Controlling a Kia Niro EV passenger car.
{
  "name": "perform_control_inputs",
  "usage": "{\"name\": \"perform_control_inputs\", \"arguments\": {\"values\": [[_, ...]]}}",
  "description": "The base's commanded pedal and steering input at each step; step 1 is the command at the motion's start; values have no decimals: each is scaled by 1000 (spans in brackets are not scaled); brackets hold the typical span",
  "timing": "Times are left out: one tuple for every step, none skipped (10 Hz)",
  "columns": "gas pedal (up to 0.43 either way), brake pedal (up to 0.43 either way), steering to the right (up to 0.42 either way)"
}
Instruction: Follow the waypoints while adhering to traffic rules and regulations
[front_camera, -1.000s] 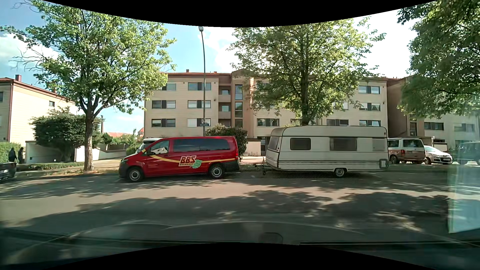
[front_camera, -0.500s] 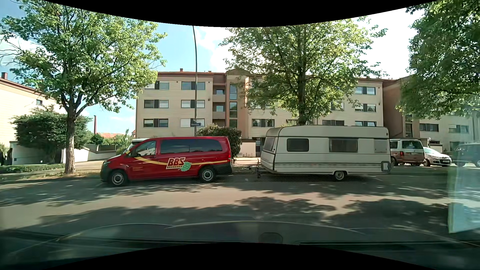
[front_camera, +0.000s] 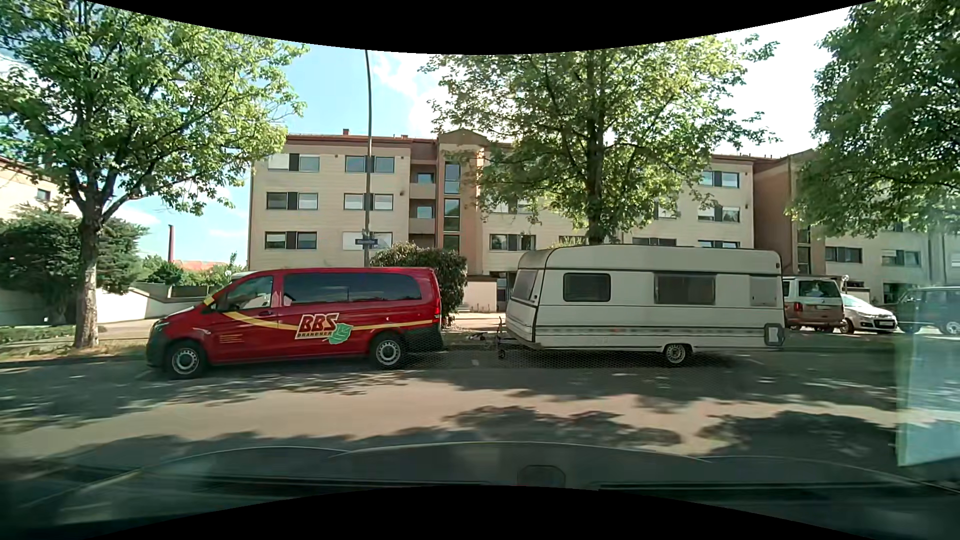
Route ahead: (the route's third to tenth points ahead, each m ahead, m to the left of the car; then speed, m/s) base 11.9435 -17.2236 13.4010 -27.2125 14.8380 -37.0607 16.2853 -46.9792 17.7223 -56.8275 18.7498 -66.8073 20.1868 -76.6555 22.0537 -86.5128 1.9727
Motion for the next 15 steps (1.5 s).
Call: {"name": "perform_control_inputs", "arguments": {"values": [[59, 6, 245], [59, 6, 276], [59, 6, 324], [47, 6, 365], [47, 6, 403], [28, 6, 448], [0, 6, 477], [0, 6, 502], [0, 6, 527], [0, 6, 556], [0, 6, 579], [0, 6, 609], [0, 6, 629], [28, 6, 646], [98, 6, 666]]}}
